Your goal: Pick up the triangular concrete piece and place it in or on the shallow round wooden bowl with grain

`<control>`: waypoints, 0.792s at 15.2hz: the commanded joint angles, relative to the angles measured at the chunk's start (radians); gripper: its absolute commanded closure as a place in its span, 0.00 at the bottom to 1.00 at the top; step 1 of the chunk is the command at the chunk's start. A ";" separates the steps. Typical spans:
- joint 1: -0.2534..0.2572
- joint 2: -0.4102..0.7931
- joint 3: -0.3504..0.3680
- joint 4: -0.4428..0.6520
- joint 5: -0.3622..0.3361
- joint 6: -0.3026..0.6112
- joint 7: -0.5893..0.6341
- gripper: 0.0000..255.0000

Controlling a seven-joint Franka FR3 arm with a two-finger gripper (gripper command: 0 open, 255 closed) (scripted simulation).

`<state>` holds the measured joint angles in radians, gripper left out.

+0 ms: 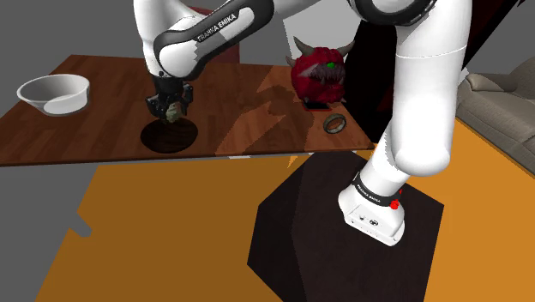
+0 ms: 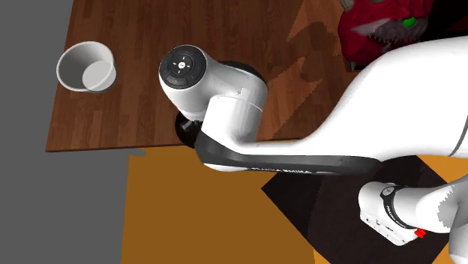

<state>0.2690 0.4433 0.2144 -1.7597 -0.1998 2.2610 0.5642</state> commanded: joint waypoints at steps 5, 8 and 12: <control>0.022 0.058 -0.006 0.016 -0.020 0.039 0.032 1.00; 0.025 0.081 -0.011 0.009 -0.028 0.069 0.038 1.00; 0.030 0.114 -0.018 0.003 -0.039 0.107 0.048 1.00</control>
<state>0.2984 0.5514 0.1984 -1.7533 -0.2362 2.3576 0.6100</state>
